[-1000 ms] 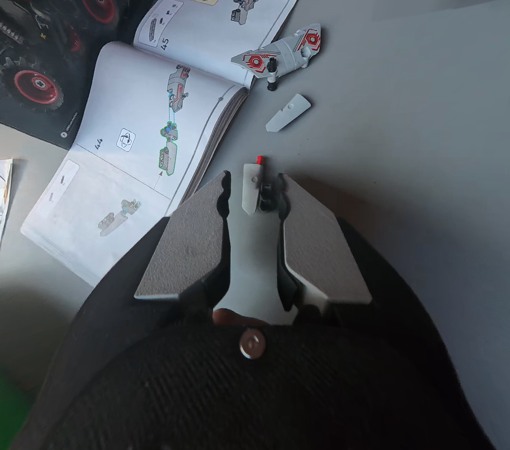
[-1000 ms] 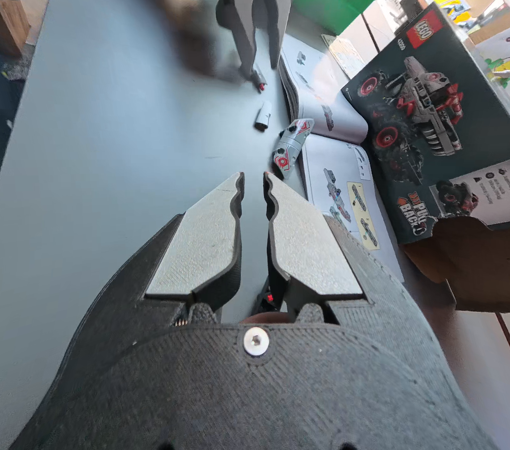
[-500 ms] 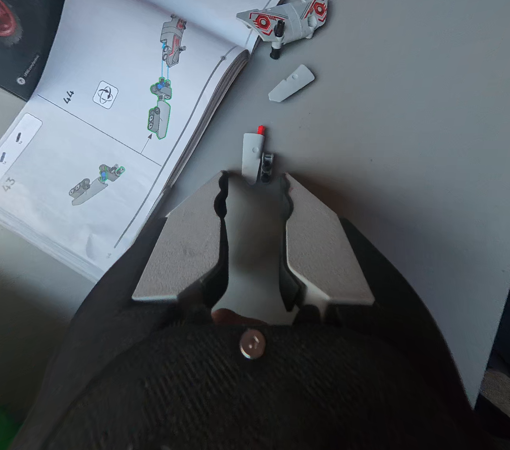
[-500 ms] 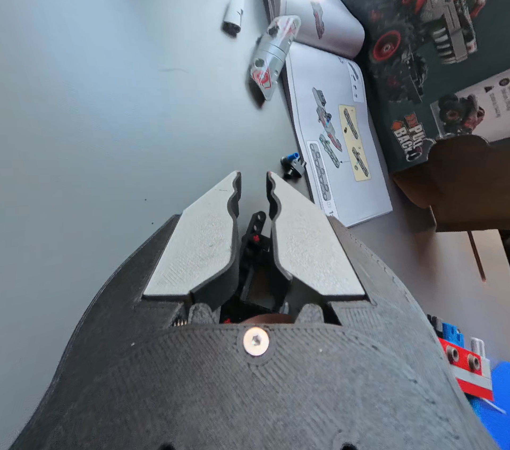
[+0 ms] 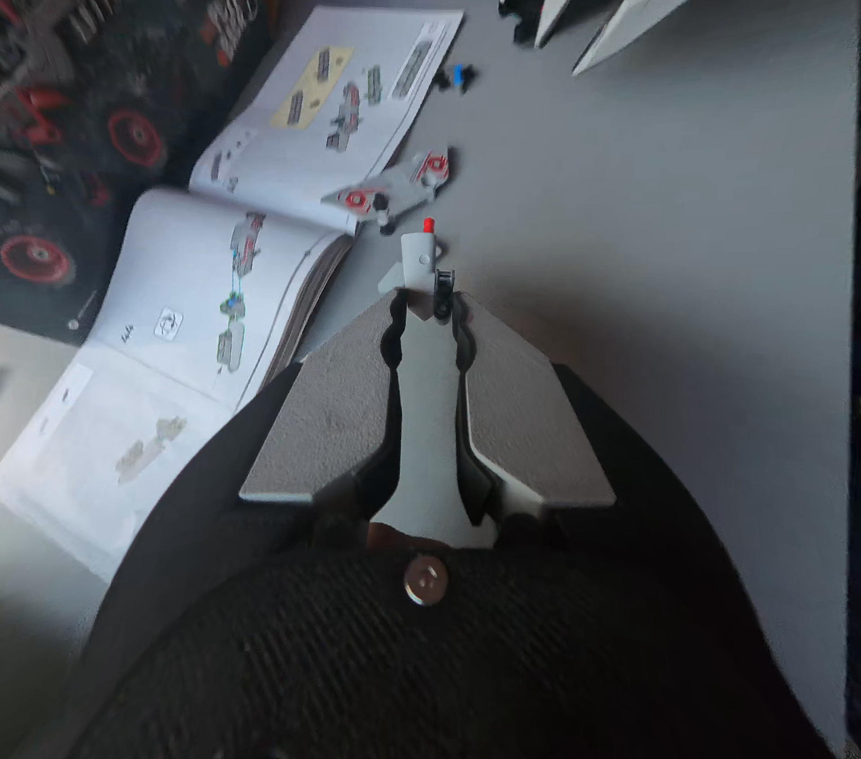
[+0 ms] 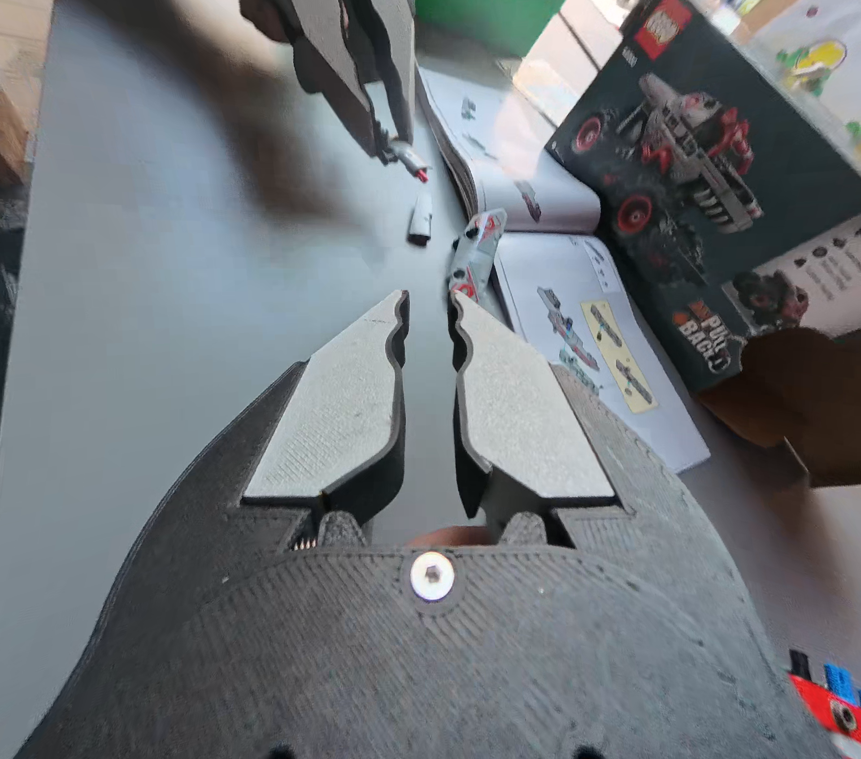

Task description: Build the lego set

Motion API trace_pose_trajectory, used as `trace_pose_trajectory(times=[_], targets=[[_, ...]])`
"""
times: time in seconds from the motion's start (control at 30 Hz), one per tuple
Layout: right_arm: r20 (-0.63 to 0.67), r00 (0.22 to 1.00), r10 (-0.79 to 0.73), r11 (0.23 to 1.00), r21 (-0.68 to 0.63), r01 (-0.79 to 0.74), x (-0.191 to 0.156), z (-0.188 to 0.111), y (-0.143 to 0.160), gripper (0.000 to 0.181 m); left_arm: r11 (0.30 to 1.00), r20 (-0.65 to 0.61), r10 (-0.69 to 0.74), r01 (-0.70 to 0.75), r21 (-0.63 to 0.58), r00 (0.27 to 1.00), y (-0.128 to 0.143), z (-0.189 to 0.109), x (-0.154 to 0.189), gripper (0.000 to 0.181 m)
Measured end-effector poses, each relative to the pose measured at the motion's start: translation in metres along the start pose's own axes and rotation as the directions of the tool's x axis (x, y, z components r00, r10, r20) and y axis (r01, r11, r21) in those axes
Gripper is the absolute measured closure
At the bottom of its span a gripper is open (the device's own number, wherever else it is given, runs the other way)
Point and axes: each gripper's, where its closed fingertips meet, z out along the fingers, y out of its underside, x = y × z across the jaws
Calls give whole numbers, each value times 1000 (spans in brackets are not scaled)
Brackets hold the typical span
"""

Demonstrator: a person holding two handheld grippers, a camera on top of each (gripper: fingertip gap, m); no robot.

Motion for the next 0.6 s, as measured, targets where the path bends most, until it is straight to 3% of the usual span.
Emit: trace_pose_trajectory(times=[0.13, 0.23, 0.47, 0.6], targets=[[-23, 1000, 20, 992, 122, -17, -5, 2, -33, 169, 994, 10, 25, -26, 106, 1000, -24, 3, 14, 165], [53, 983, 174, 966, 185, -181, -12, 11, -48, 164, 981, -8, 93, -90, 173, 996, -37, 7, 34, 165], [72, 973, 221, 967, 115, -228, -14, 22, -32, 164, 923, 175, 347, -369, 113, 921, -34, 15, 40, 165], [69, 977, 202, 971, 113, -209, -15, 24, -32, 168, 917, 172, 357, -380, 121, 918, -34, 16, 44, 165]])
